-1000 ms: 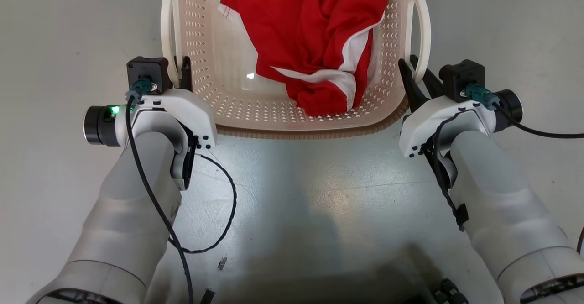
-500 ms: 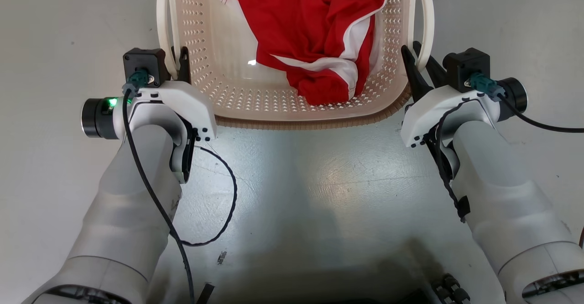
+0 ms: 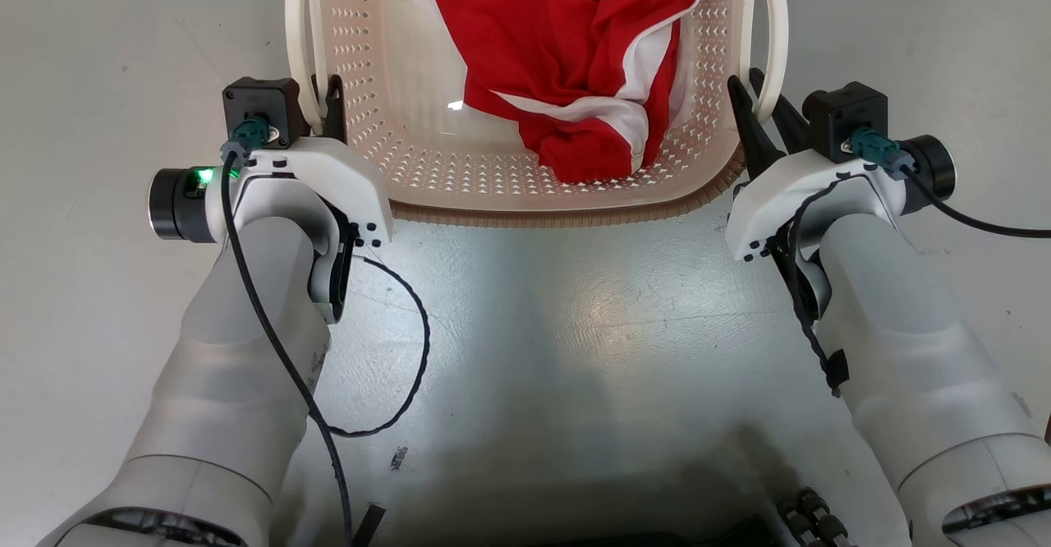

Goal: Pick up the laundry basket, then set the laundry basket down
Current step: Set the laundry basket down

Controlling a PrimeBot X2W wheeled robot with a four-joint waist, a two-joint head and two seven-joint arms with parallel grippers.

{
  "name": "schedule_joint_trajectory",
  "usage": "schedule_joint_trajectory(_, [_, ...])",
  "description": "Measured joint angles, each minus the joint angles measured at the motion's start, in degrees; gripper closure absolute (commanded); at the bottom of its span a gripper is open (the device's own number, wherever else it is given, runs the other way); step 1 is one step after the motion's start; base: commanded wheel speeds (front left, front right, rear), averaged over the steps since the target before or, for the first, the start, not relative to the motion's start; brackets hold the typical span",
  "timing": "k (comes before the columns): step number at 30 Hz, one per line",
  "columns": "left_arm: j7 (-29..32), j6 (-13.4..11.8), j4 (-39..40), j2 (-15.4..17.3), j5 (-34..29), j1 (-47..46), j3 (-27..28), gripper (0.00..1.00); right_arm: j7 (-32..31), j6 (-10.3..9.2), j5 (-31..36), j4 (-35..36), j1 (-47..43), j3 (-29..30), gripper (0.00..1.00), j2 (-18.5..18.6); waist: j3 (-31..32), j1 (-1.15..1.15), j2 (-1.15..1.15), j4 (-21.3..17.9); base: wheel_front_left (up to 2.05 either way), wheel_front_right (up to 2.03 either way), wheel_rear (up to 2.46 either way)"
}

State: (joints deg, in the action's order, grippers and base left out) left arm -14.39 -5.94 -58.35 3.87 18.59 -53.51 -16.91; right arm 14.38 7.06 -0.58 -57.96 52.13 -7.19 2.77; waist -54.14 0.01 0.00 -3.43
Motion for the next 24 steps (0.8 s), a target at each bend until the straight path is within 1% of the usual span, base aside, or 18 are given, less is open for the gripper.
schedule_joint_trajectory(6, [0.0,0.18,-0.21,-0.29,-0.62,-0.07,0.74,1.0,0.0,0.0,0.07,0.12,-0.01,0.26,1.0,0.0,-0.08,0.0,0.0,0.06,0.0,0.0,0.0])
schedule_joint_trajectory(7, [0.0,0.31,-0.36,-0.34,-0.68,-0.09,0.99,1.0,0.0,0.0,0.09,0.23,-0.01,0.59,0.96,-0.01,-0.14,0.0,0.0,0.07,0.0,0.0,0.0])
schedule_joint_trajectory(8, [0.0,0.31,-0.36,-0.34,-0.68,-0.09,0.99,1.0,0.0,0.0,0.09,0.23,-0.01,0.59,0.96,-0.01,-0.14,0.0,0.0,0.07,0.0,0.0,0.0])
schedule_joint_trajectory(9, [0.0,0.42,-0.55,-0.38,-0.71,-0.15,1.29,1.0,-0.01,0.02,0.15,0.46,-0.02,1.14,0.58,-0.05,-0.22,0.0,0.0,0.07,0.0,0.0,0.0])
schedule_joint_trajectory(10, [-0.18,0.38,-0.53,-0.41,-1.08,-0.4,1.78,0.65,0.0,0.11,0.91,1.12,-0.03,2.0,0.11,0.1,-0.4,0.0,0.0,0.12,0.0,0.0,0.0])
schedule_joint_trajectory(11, [-0.18,0.38,-0.53,-0.41,-1.08,-0.4,1.78,0.0,0.0,0.11,0.91,1.12,-0.03,2.0,0.0,0.1,-0.4,0.0,0.0,0.12,0.0,0.0,0.0])
schedule_joint_trajectory(13, [-0.31,0.32,-0.97,-0.03,-1.48,-1.38,2.25,0.0,0.01,0.15,1.8,2.26,-0.07,3.56,0.0,0.9,-0.54,0.0,0.0,0.22,0.0,0.0,0.0])
schedule_joint_trajectory(24, [-0.31,0.32,-2.31,-0.31,-2.03,-1.46,3.04,0.0,0.01,0.15,2.55,3.81,-0.18,3.87,0.0,1.03,-0.18,0.0,0.0,0.27,0.0,0.0,0.0])
